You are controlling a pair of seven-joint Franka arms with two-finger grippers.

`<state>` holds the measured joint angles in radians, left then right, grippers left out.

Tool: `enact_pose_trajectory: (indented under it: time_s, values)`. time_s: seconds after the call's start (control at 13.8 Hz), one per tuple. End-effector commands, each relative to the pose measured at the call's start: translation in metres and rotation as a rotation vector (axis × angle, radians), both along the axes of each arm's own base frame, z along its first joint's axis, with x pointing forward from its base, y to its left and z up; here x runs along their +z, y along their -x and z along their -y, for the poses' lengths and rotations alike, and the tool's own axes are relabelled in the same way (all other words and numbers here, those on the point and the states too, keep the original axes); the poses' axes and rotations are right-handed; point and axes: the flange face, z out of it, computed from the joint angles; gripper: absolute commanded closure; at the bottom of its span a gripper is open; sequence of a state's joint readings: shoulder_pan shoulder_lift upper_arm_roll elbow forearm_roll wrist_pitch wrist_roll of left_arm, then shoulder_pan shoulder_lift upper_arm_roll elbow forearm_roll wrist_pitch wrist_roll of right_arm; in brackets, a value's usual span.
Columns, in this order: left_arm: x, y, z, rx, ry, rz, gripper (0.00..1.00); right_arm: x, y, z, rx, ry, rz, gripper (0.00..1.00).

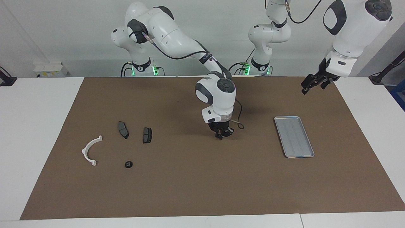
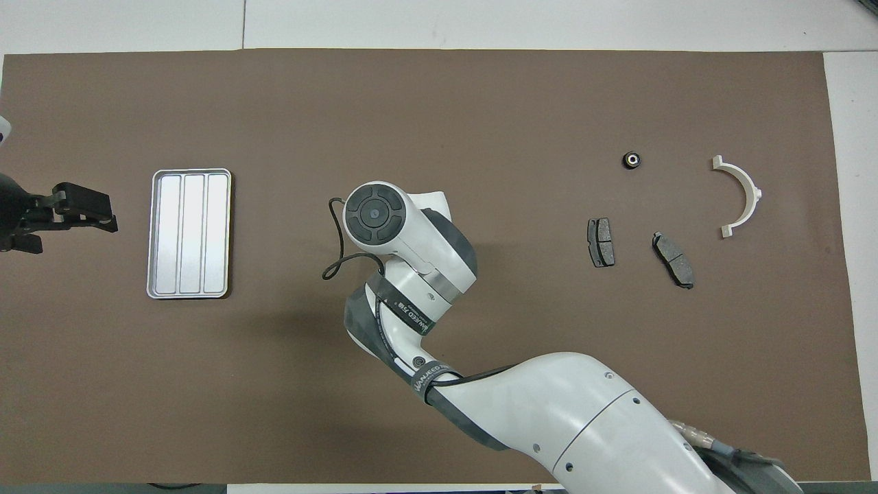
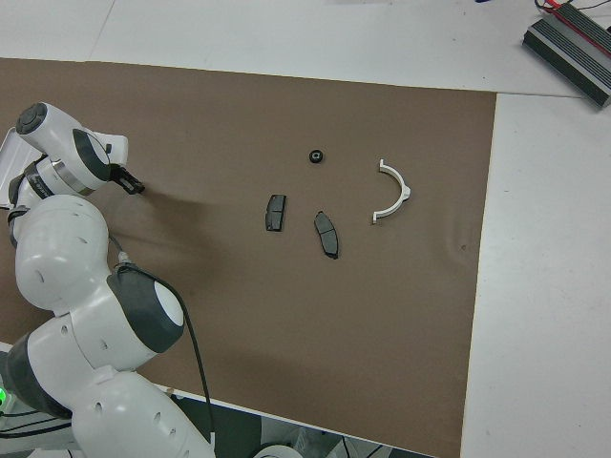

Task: Place bearing gear from tray to pile
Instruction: 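Grasp the second gear at center with the right gripper and lift it, then carry the gear beside the first gear near the white arch with the right gripper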

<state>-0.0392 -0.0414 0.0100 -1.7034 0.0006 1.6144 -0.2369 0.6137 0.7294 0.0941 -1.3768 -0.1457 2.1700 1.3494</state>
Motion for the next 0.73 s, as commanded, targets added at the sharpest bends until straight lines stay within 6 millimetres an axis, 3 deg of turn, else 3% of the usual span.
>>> enact_pose_trajectory:
  time_s: [0.0,0.15,0.29,0.44,0.58,0.65]
  values:
    - [0.006,0.006,0.001,-0.002,0.016,0.006,0.0,-0.006,-0.008,0.01,0.0,0.016,0.007,1.0]
    - [0.006,0.006,0.001,-0.002,0.016,0.006,0.0,0.009,-0.018,0.033,0.053,0.065,-0.036,1.0]
    - [0.005,0.006,0.001,-0.004,0.015,0.004,0.0,0.075,-0.05,0.085,0.135,0.087,-0.069,1.0]
    - [0.006,0.006,0.001,-0.004,0.016,0.006,0.0,0.128,-0.072,0.158,0.287,0.102,-0.103,1.0]
    - [0.005,0.006,0.001,-0.004,0.016,0.004,0.0,0.165,-0.089,0.233,0.415,0.069,-0.125,1.0]
    - [0.006,0.006,0.001,-0.004,0.015,0.006,0.0,0.171,-0.099,0.276,0.467,0.063,-0.136,1.0]
